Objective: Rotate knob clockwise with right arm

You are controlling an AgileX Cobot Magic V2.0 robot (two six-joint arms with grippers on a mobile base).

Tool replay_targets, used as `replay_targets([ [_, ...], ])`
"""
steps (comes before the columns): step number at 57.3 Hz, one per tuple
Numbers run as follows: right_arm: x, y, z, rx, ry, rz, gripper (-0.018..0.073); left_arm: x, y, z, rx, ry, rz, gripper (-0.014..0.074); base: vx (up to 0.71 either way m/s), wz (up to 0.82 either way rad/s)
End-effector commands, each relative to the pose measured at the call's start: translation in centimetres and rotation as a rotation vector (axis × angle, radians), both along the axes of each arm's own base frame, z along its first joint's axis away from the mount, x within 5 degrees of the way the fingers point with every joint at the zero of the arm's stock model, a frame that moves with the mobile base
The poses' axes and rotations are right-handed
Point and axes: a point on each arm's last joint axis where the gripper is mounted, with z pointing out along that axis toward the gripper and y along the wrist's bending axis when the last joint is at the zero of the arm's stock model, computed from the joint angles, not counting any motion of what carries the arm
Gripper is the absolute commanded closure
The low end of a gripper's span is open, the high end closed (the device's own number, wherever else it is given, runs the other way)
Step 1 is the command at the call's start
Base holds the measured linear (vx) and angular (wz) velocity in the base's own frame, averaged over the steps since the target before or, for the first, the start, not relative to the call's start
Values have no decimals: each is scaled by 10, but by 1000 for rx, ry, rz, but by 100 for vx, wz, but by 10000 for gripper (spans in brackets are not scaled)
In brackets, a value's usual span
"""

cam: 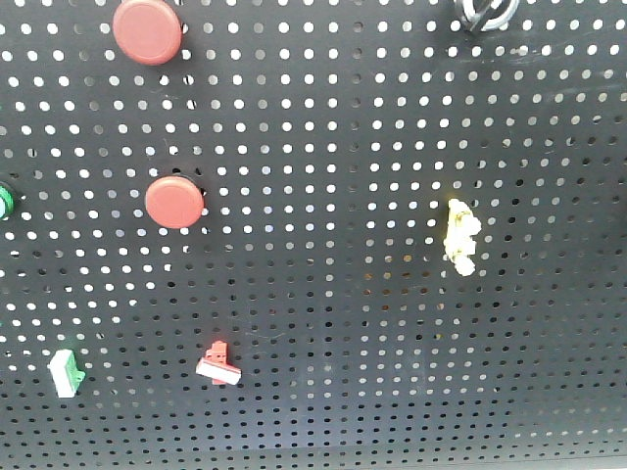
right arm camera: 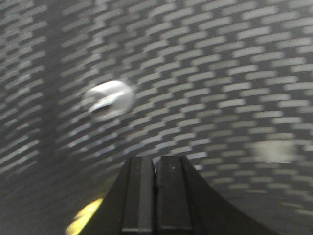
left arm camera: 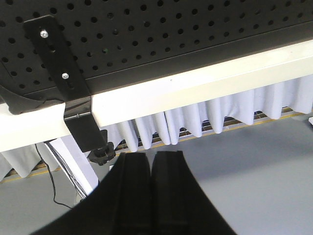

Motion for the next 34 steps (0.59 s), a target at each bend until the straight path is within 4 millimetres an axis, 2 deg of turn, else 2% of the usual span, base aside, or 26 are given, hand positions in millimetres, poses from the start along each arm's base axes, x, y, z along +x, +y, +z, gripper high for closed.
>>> replay_targets([
  [1,-8,0,11,19,-83,63,569,2,-1,5,-18,-80,-10,603,0,0],
  [34,-8,3,9,46,-55,96,568,2,-1,5,-18,-79,-9,603,0,0],
])
